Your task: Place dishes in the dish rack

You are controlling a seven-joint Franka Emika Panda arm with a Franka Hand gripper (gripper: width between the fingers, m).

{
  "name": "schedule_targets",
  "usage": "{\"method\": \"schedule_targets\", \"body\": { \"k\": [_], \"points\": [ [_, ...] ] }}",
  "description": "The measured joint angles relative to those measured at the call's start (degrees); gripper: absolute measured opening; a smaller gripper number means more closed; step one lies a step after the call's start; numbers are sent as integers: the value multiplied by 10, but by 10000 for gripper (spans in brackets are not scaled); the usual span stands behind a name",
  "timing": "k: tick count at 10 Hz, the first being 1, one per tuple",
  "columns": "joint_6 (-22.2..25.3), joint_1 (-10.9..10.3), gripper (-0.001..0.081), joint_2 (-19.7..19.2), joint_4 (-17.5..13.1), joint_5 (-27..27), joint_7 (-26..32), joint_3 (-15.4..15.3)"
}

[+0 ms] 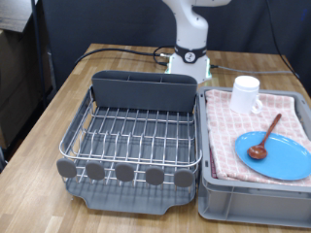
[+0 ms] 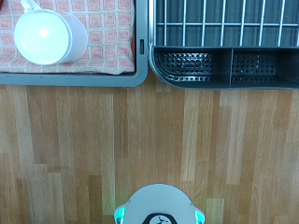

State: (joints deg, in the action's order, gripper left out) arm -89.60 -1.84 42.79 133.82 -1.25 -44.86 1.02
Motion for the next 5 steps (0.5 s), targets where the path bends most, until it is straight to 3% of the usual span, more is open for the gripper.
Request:
{"method": "schedule_targets", "body": {
  "k": [2, 5],
  "points": [
    [-7, -1, 803, -9, 0, -1, 3, -5],
    [-49, -7, 803, -63, -5, 11, -23, -36]
  ]
}}
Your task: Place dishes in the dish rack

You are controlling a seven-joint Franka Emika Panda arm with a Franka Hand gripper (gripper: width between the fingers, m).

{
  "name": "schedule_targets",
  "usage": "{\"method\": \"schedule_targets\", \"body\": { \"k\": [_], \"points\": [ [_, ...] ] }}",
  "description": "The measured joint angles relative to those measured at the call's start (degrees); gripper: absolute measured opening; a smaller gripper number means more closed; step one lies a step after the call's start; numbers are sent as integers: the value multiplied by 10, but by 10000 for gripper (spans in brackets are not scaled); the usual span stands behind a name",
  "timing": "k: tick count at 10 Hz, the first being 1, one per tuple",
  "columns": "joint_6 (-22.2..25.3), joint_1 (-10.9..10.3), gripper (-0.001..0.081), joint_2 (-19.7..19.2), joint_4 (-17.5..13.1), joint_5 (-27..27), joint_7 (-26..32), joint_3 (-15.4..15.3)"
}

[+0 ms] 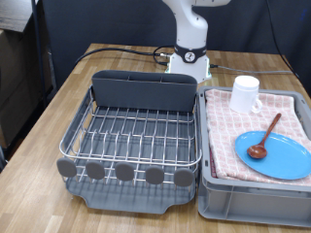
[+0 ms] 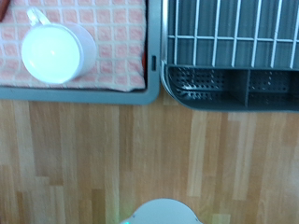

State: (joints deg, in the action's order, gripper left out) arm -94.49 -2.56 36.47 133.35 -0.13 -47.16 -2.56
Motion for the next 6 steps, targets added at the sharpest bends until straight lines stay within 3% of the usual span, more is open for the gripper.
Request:
{"method": "schedule_targets", "body": {
  "k": [6],
  "points": [
    [-110, -1, 803, -78, -22, 50, -190, -98]
  ]
}}
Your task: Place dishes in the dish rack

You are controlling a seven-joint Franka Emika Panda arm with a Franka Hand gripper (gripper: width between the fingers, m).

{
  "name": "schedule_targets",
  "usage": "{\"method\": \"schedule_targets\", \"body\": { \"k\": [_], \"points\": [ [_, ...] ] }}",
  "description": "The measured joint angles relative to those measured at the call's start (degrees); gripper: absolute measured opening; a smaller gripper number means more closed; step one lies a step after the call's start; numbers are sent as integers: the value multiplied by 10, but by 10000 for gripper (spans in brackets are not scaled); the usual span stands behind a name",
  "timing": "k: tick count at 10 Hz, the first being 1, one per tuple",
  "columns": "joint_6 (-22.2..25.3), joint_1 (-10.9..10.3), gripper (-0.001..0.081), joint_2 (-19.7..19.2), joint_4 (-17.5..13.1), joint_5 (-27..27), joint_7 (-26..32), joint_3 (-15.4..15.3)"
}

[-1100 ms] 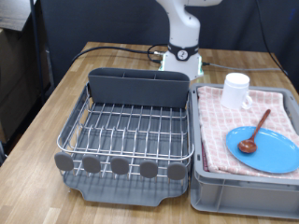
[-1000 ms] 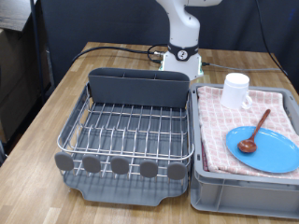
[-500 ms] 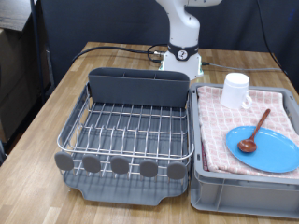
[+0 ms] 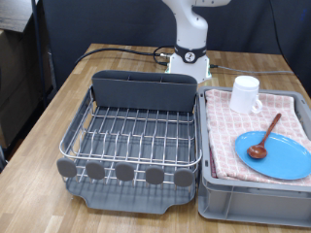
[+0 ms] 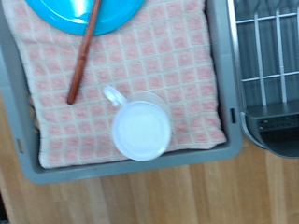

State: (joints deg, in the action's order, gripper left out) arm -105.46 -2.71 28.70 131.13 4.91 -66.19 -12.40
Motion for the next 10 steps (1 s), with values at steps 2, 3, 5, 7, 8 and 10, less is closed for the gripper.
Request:
{"method": "schedule_targets", "body": {
  "k": [2, 3, 5, 7, 8, 10],
  "points": [
    [4, 0, 803, -32, -27, 8, -36, -23],
    [15, 0, 803, -52, -44, 11, -48, -30],
    [22, 0, 803, -89, -73, 10, -64, -42],
    [13, 0, 803, -114, -87, 10, -71, -54],
    [9, 0, 803, -123, -93, 9, -71, -57],
    [-2, 0, 803, -123, -89, 1, -72, -57]
  ]
}}
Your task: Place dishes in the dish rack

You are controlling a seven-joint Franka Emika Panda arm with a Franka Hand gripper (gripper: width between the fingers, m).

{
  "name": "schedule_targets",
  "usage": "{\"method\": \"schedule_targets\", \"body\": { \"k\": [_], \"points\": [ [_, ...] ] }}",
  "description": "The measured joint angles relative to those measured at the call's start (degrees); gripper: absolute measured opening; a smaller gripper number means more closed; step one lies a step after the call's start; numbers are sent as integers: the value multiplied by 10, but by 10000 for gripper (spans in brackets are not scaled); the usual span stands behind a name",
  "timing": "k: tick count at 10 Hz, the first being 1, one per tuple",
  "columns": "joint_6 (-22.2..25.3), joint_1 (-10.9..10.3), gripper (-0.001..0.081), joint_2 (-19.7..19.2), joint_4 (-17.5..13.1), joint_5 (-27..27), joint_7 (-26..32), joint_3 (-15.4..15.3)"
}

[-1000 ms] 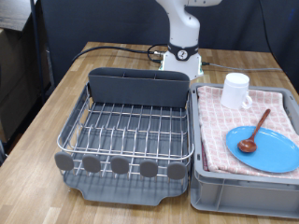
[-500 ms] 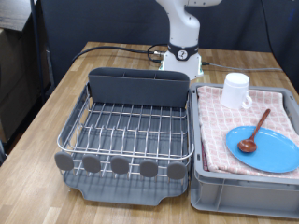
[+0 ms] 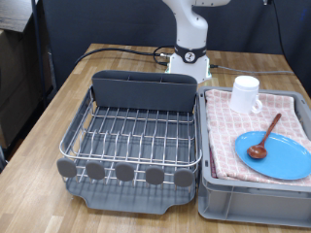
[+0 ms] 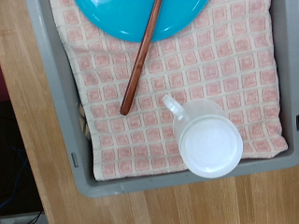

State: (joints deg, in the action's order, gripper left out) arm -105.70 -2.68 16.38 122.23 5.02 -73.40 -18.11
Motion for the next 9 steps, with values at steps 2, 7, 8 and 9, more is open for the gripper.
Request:
{"method": "schedule_targets", "body": {
  "k": [2, 7, 8, 9],
  "points": [
    [-71, 1, 803, -2, 29, -41, -28, -14],
    [-198, 1, 803, -53, 87, -84, -142, -52],
    [-226, 1, 803, -67, 96, -86, -163, -55],
    [-250, 1, 803, -80, 100, -87, -179, -57]
  ]
}}
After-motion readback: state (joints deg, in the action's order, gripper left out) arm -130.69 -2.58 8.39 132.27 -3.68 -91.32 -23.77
